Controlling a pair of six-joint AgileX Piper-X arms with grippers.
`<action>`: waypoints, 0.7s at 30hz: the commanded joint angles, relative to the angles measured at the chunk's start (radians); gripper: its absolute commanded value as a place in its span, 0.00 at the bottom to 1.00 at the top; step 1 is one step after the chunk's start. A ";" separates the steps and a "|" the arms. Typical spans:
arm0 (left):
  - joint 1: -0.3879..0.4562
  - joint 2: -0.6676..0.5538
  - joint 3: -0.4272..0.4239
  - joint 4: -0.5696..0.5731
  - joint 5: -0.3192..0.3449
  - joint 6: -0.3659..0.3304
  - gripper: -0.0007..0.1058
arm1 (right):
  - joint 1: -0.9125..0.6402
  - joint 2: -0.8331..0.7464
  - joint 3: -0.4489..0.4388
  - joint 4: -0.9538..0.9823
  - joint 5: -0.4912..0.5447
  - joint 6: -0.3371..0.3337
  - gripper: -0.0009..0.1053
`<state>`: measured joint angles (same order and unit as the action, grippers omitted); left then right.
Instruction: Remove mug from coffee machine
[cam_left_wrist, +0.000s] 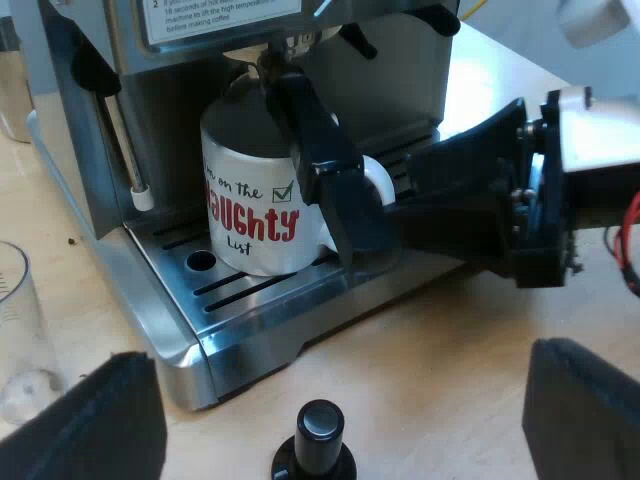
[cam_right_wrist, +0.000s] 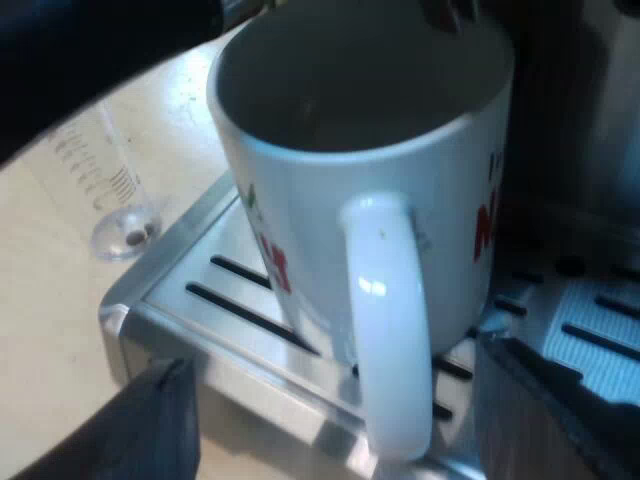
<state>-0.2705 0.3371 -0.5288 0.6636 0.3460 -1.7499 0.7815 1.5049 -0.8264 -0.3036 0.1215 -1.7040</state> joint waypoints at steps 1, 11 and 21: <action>-0.003 0.000 -0.004 -0.020 -0.006 -0.004 0.75 | 0.003 0.011 -0.010 -0.039 -0.001 -0.012 0.58; -0.003 0.000 -0.004 -0.020 -0.006 -0.004 0.75 | 0.003 0.070 -0.010 -0.106 0.029 -0.012 0.58; -0.003 0.000 -0.004 -0.020 -0.006 -0.004 0.75 | 0.000 0.107 -0.012 -0.149 0.042 -0.012 0.58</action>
<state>-0.2705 0.3371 -0.5288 0.6636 0.3460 -1.7499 0.7815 1.6135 -0.8311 -0.4452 0.1615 -1.7040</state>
